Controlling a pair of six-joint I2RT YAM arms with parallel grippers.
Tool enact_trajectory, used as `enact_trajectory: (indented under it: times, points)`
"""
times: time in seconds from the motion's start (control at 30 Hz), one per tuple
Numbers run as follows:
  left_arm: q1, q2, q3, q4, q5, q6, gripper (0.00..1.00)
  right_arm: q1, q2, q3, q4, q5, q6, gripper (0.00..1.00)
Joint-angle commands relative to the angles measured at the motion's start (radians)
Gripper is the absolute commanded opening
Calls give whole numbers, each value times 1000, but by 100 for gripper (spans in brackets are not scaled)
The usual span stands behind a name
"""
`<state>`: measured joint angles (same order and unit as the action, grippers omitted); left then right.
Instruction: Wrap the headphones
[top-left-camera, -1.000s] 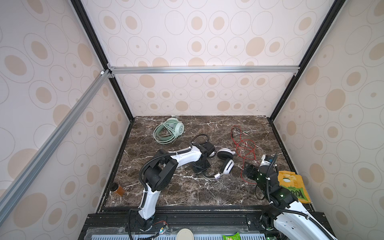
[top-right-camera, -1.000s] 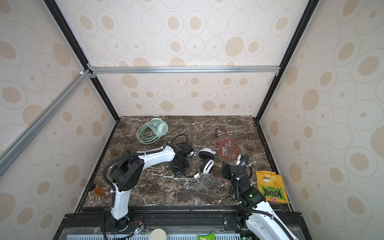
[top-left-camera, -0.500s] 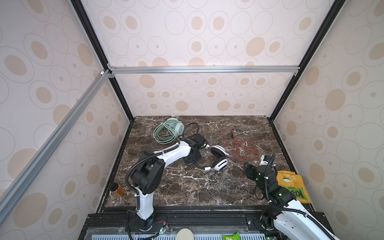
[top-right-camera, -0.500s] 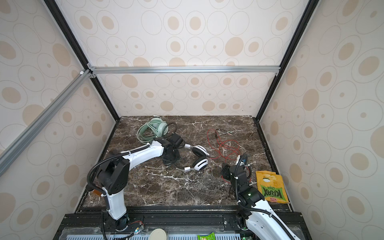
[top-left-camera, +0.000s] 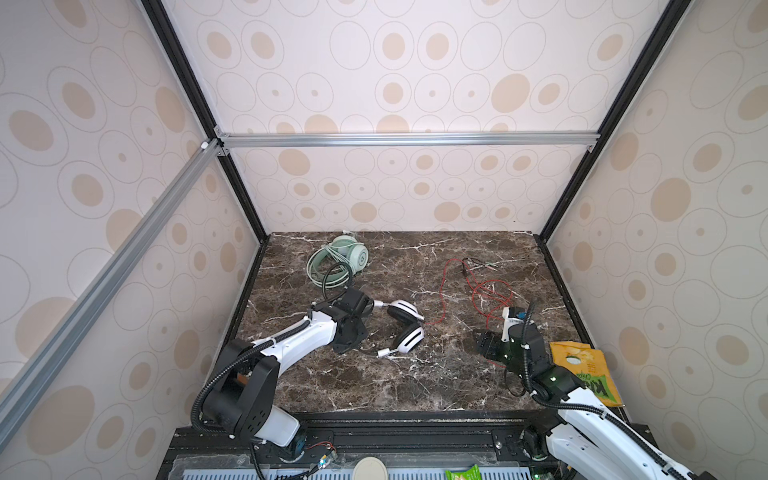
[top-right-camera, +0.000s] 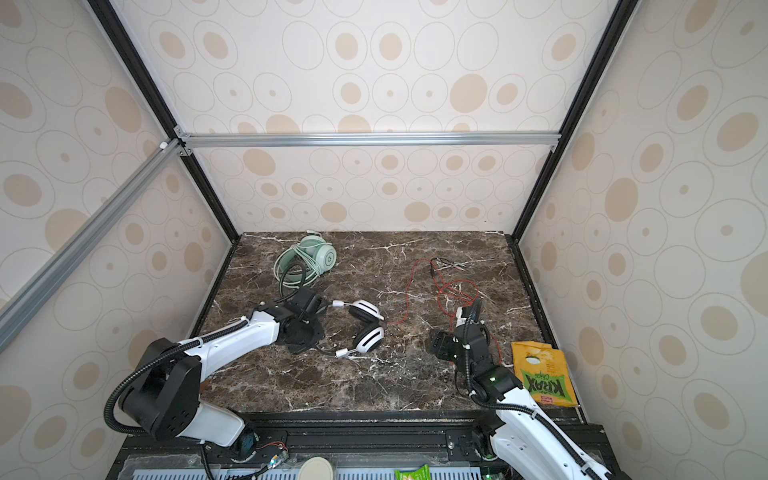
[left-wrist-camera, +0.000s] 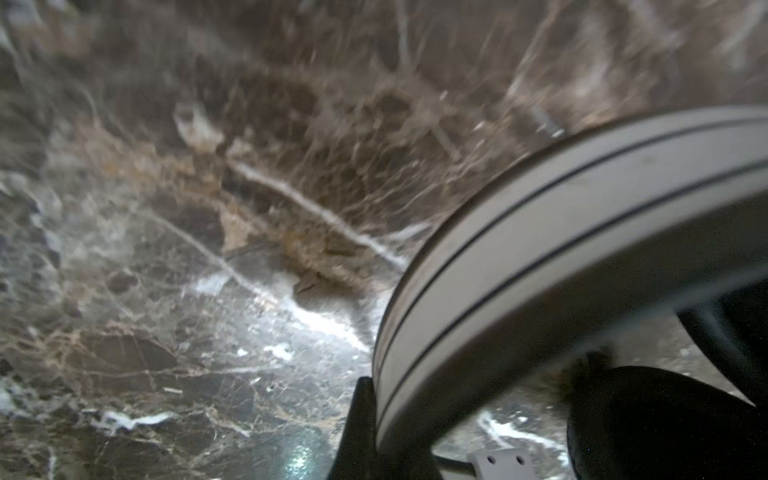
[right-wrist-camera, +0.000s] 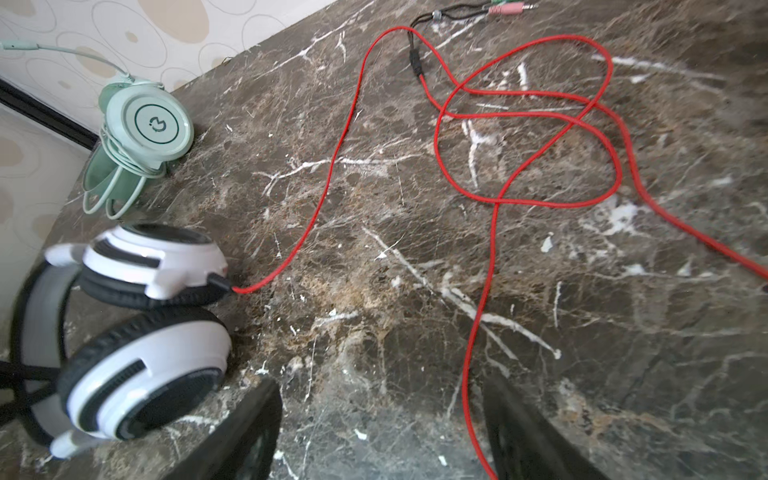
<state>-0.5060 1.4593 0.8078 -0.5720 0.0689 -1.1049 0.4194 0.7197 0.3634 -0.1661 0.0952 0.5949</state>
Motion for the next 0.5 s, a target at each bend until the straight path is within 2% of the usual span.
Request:
enact_trajectory:
  times: [0.0, 0.17, 0.3, 0.47]
  points:
    - [-2, -72, -27, 112, 72, -92, 0, -2, 19, -10, 20, -61, 53, 76]
    - [3, -69, -47, 103, 87, -47, 0, 3, 60, -14, 19, -68, 76, 76]
    - [4, -47, -36, 77, 83, -2, 22, 6, 82, -32, 66, -60, 85, 76]
    - [29, -35, -5, 39, 30, 85, 42, 8, 131, -25, 107, -63, 77, 76]
